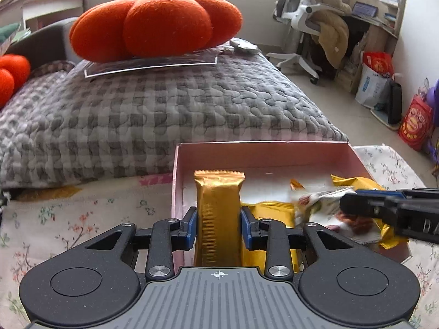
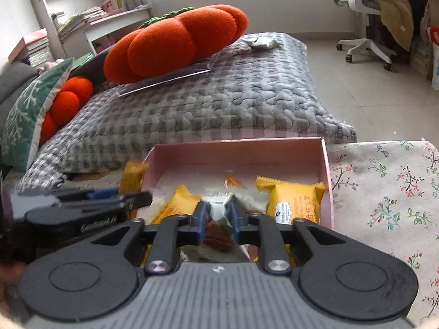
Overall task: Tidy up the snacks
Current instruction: 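Carry gold bar and pecan packet into the pink box and open both grippers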
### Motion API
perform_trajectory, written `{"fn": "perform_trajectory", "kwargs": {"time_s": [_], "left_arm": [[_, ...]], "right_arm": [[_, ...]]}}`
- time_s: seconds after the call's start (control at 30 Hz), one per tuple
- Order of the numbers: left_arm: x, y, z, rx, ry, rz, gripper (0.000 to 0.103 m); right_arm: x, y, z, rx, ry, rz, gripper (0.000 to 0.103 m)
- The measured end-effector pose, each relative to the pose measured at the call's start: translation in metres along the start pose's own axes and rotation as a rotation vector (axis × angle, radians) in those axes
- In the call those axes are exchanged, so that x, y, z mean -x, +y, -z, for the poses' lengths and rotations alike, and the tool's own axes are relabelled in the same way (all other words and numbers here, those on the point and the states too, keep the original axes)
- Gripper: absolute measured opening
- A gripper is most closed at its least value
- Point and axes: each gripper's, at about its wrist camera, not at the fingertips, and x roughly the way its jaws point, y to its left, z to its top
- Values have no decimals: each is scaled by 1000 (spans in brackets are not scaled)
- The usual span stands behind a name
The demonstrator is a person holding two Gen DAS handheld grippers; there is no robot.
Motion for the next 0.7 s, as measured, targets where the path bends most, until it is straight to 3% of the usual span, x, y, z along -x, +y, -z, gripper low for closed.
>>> {"fn": "perform_trajectory", "kwargs": {"time_s": [0.23, 0.4, 0.5, 0.57, 0.7], "left_arm": [[27, 7, -3, 31, -32, -5, 48], [59, 4, 11, 65, -28, -58, 50], [76, -5, 25, 72, -18, -71, 53], [86, -12, 38, 86, -7, -64, 55], [97, -22, 68, 130, 47, -33, 56]], "right_arm": [[18, -4, -3, -26, -33, 4, 25], [48, -17, 4, -69, -33, 1, 32], [68, -25, 13, -102, -22, 13, 49], [77, -28, 22, -116, -4, 28, 68], [88, -26, 40, -87, 39, 34, 82]]}}
